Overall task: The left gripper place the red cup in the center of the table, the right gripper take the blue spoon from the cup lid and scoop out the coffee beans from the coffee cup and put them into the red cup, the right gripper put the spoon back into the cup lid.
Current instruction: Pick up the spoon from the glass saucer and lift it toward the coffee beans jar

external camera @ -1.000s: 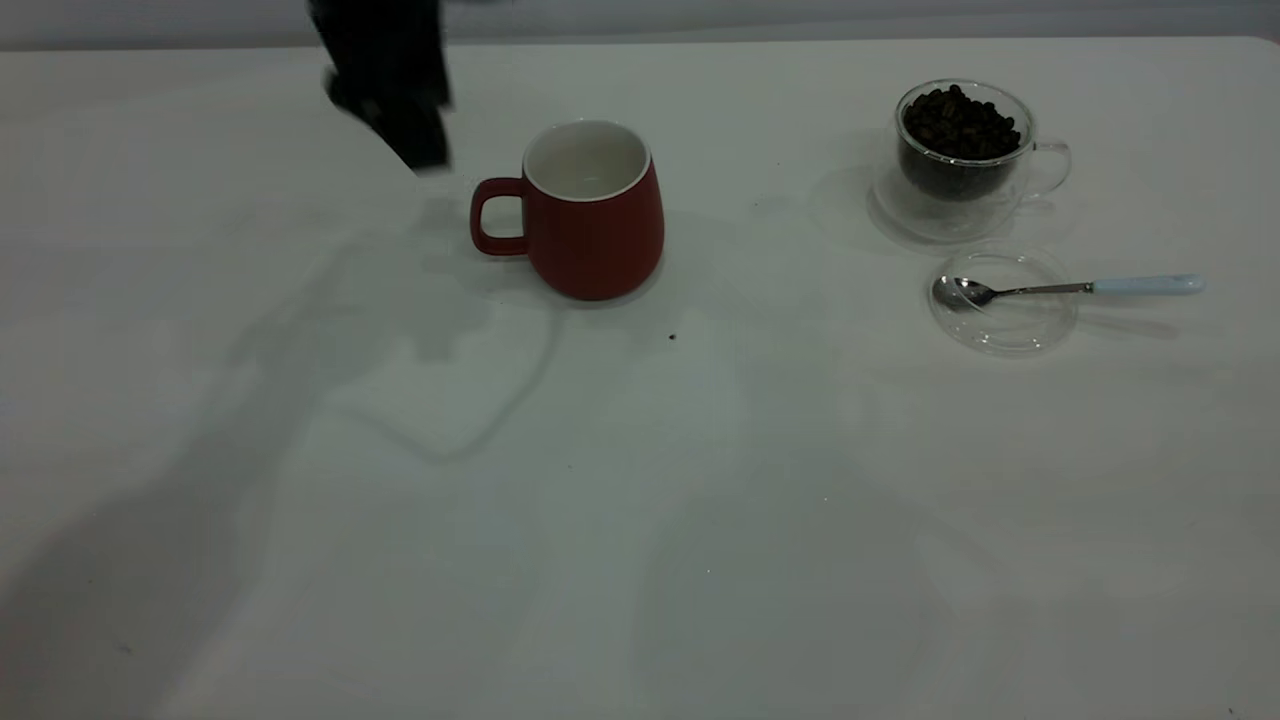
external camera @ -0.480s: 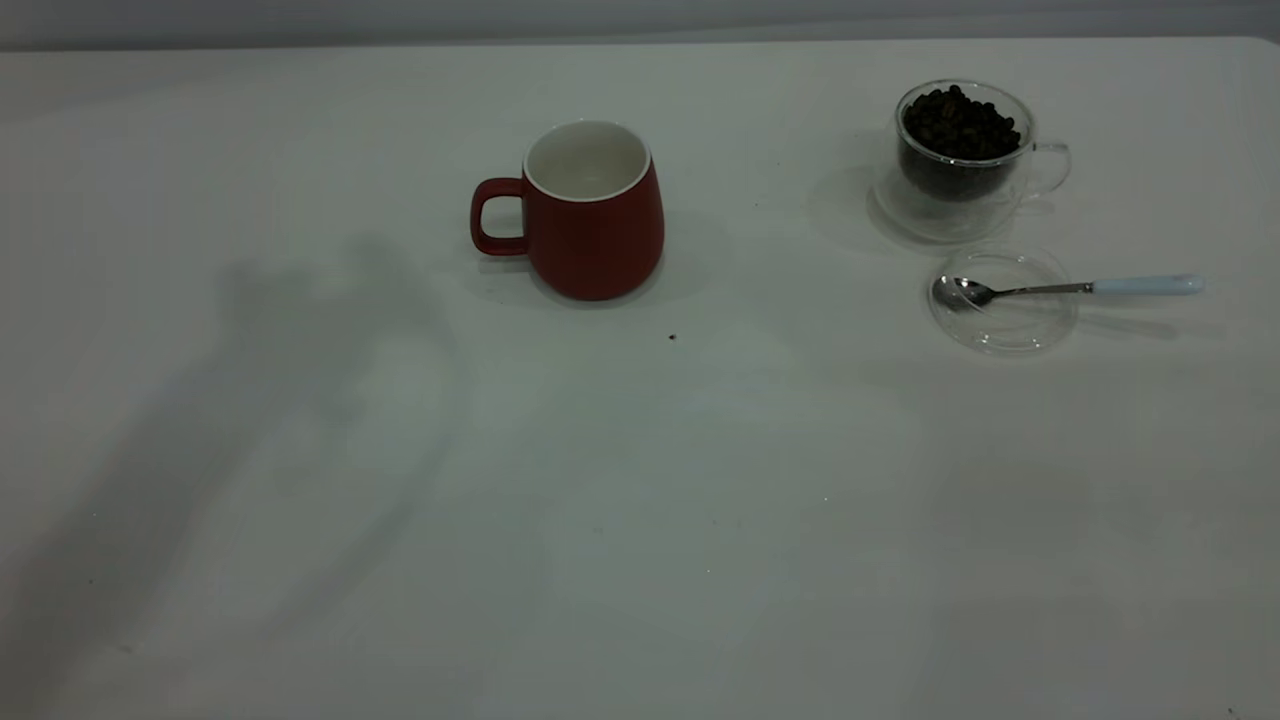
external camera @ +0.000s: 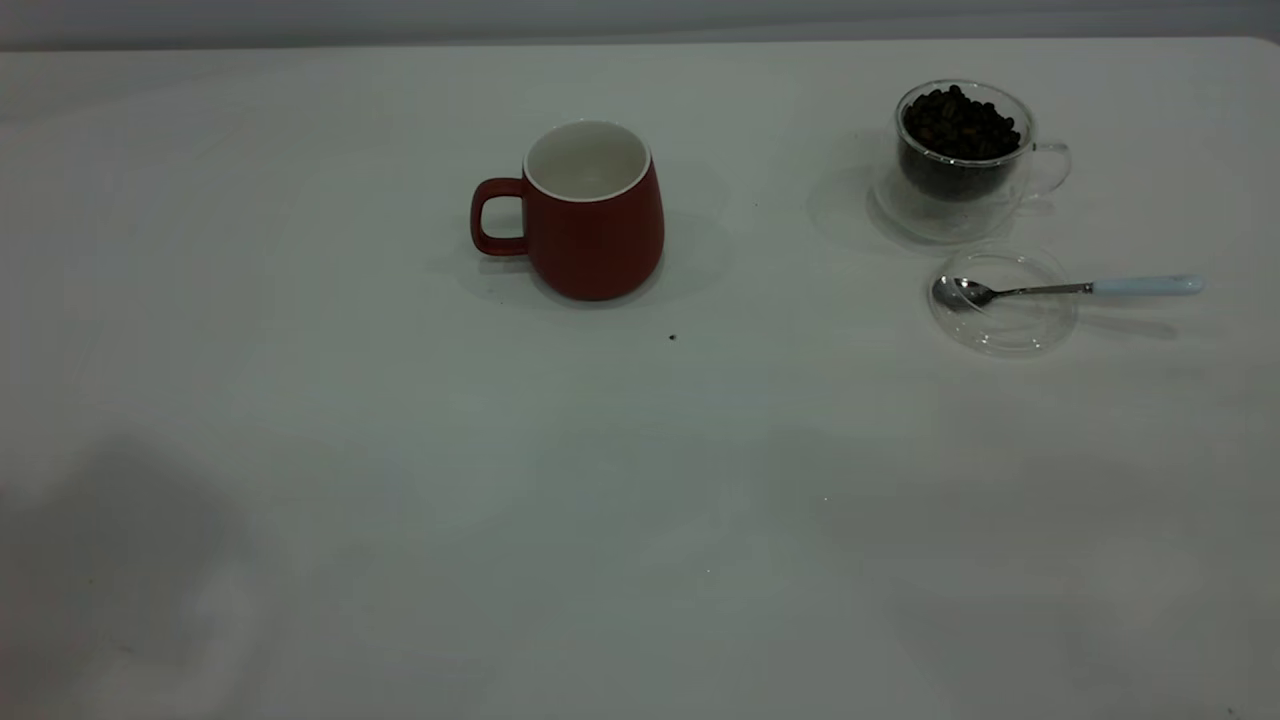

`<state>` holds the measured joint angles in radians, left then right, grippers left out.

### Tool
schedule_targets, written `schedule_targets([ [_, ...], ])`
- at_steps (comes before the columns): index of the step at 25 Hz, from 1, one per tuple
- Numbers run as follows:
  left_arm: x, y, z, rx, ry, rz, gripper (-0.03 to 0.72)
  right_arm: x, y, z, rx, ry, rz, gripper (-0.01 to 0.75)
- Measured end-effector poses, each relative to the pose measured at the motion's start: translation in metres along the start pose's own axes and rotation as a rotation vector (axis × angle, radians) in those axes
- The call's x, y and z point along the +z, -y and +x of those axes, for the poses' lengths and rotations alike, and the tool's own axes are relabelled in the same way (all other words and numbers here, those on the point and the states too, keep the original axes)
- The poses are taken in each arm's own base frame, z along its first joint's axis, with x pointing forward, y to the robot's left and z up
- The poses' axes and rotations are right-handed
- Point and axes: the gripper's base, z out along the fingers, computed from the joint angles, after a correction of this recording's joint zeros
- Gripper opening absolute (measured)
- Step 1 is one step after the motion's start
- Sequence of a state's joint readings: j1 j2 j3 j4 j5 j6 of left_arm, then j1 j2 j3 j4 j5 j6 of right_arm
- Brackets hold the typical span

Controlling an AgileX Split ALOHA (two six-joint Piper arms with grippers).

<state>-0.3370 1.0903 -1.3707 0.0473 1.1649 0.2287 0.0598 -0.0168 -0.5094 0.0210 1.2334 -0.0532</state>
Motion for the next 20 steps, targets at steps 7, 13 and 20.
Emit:
schedule_targets([
  [7, 0.048, 0.032, 0.113, -0.096, -0.256, 0.058, 0.587, 0.000, 0.000, 0.000, 0.000, 0.000, 0.000, 0.531],
  [13, 0.070, 0.053, 0.181, -0.213, -0.343, 0.091, 0.587, 0.000, 0.000, 0.000, 0.000, 0.000, 0.000, 0.531],
  [20, 0.063, 0.058, 0.207, -0.214, -0.195, 0.055, 0.587, 0.000, 0.000, 0.000, 0.000, 0.000, 0.000, 0.531],
])
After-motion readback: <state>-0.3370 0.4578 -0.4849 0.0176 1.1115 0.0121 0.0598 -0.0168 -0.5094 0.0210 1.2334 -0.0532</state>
